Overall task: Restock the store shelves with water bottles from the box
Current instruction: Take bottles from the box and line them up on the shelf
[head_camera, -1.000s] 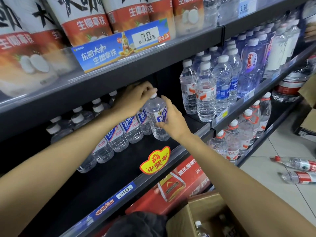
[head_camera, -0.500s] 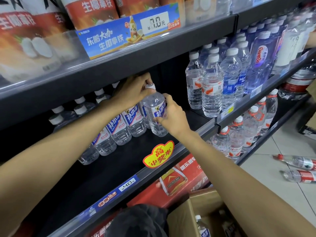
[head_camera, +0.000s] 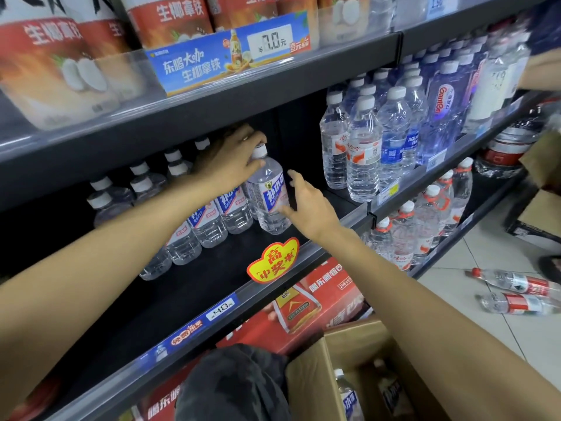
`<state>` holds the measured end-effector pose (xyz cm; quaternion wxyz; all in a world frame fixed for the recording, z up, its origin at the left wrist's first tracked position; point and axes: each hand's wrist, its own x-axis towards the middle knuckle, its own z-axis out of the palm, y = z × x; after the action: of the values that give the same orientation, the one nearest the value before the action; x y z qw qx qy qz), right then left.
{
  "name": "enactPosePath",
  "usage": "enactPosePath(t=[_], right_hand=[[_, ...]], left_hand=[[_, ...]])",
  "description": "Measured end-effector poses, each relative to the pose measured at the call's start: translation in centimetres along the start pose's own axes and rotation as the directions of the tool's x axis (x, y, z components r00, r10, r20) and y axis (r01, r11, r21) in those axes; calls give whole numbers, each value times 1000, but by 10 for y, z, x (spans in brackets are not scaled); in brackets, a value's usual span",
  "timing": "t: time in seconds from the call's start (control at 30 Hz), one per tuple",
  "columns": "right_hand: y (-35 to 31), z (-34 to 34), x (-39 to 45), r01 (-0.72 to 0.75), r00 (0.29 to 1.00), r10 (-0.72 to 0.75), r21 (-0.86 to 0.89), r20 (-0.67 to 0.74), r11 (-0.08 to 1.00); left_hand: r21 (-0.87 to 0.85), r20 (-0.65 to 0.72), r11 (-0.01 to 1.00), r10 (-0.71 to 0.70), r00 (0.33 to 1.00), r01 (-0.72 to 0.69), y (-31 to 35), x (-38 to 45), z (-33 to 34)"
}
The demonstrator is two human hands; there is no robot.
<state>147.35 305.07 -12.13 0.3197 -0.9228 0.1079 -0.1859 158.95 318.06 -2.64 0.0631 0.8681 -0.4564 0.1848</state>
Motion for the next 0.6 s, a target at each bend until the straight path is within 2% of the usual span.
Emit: enactPosePath(t=[0.1, 0.23, 0.43, 0.6], right_hand=[[9, -18, -18, 0, 1000, 1, -108, 12, 994], [20, -48, -43, 16, 1000, -11, -246, 24, 969], [41, -85, -95, 8, 1000, 3, -383, 30, 924], [60, -92, -147, -69, 992, 106, -436, 62, 897]], left_hand=[[115, -2, 988, 103, 995, -102, 13, -9, -1], [199, 50, 965, 166, 985, -173, 39, -19, -5], [125, 23, 958, 256, 966, -257, 89, -35, -5], [68, 42, 951, 300, 953, -302, 138, -59, 12]])
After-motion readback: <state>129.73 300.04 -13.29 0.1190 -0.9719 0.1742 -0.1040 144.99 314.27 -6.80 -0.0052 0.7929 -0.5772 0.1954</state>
